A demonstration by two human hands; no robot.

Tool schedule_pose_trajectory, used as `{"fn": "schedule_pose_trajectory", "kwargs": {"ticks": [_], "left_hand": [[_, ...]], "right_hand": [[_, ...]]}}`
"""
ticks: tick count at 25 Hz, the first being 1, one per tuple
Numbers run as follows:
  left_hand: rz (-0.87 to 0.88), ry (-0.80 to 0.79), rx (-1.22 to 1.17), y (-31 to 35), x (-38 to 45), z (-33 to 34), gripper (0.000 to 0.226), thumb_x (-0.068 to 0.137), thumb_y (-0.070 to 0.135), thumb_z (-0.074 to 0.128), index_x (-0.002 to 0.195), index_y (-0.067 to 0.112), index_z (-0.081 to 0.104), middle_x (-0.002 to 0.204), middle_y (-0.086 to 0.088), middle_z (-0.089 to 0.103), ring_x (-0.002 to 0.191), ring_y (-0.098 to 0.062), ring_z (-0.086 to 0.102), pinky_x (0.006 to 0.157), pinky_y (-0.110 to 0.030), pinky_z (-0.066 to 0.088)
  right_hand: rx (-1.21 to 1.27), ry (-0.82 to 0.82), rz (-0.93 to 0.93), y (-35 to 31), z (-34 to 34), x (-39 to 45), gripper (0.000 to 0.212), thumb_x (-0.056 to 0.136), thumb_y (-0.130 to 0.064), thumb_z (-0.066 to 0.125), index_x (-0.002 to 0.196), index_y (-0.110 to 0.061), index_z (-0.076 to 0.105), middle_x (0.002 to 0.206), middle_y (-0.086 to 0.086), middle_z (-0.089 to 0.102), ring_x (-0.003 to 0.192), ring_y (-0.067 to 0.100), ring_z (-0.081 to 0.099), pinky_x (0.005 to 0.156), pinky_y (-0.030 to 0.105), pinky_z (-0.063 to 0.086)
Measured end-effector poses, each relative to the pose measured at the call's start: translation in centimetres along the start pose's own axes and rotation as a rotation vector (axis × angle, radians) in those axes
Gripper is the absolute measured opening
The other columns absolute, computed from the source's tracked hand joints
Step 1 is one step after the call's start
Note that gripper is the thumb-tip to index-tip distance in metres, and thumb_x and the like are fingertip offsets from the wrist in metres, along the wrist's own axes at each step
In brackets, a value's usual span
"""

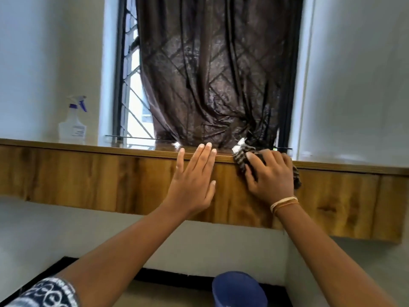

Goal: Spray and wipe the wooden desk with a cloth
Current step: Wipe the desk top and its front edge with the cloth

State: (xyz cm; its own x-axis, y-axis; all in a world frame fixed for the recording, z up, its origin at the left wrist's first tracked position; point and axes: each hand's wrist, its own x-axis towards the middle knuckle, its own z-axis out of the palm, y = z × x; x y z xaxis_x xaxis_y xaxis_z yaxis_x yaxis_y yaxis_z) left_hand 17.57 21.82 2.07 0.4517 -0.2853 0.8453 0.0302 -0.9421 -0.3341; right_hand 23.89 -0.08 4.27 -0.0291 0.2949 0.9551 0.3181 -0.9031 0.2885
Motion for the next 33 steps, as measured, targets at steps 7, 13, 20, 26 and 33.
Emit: {"fn": "schedule_pose_trajectory", "kwargs": {"ticks": [7, 13, 20, 26, 33], "left_hand": [[-0.095, 0.030, -0.016, 5.9, 2.1, 2.2, 0.089, 0.089, 0.068, 0.034, 0.154, 0.009, 0.022, 0.160, -0.013, 0.024, 0.149, -0.029, 0.020, 0.117, -0.060, 0.007], [-0.069, 0.013, -0.004, 5.8, 2.0, 2.2, 0.096, 0.085, 0.077, 0.032, 0.154, 0.010, 0.024, 0.159, -0.013, 0.027, 0.148, -0.030, 0.022, 0.116, -0.062, 0.007], [0.002, -0.007, -0.009, 5.0, 2.0, 0.9, 0.095, 0.086, 0.078, 0.025, 0.155, 0.012, 0.020, 0.159, -0.009, 0.028, 0.148, -0.027, 0.022, 0.115, -0.065, 0.004], [0.079, 0.010, 0.019, -3.3, 0.6, -0.5, 0.084, 0.087, 0.074, 0.027, 0.152, 0.021, 0.031, 0.161, -0.007, 0.025, 0.150, -0.026, 0.019, 0.115, -0.065, 0.000], [-0.134, -0.015, 0.106, -23.5, -12.0, 2.3, 0.086, 0.087, 0.063, 0.035, 0.155, 0.012, 0.020, 0.164, -0.008, 0.013, 0.151, -0.025, 0.013, 0.115, -0.064, 0.001]], "right_hand": [[-0.180, -0.084, 0.170, 19.2, -6.6, -6.7, 0.039, 0.084, -0.037, 0.051, 0.108, -0.011, 0.067, 0.102, 0.016, 0.060, 0.093, 0.037, 0.055, 0.084, 0.045, 0.040], [-0.215, -0.028, 0.258, 22.0, -6.7, -8.4, 0.038, 0.086, -0.031, 0.049, 0.112, -0.007, 0.064, 0.107, 0.020, 0.056, 0.098, 0.039, 0.051, 0.087, 0.048, 0.039], [-0.057, 0.255, 1.105, 13.8, -3.4, -6.4, 0.047, 0.099, -0.028, 0.034, 0.139, -0.008, 0.048, 0.150, 0.024, 0.038, 0.141, 0.043, 0.031, 0.117, 0.046, 0.024], [-0.008, 0.081, 1.042, -1.3, 0.4, -3.3, 0.052, 0.096, -0.026, 0.039, 0.145, -0.008, 0.040, 0.158, 0.027, 0.021, 0.147, 0.047, 0.016, 0.118, 0.058, 0.018], [0.076, -0.057, 0.489, -24.9, 7.2, 2.3, 0.053, 0.093, -0.027, 0.049, 0.143, -0.008, 0.044, 0.157, 0.031, 0.021, 0.145, 0.050, 0.017, 0.117, 0.060, 0.015]]}}
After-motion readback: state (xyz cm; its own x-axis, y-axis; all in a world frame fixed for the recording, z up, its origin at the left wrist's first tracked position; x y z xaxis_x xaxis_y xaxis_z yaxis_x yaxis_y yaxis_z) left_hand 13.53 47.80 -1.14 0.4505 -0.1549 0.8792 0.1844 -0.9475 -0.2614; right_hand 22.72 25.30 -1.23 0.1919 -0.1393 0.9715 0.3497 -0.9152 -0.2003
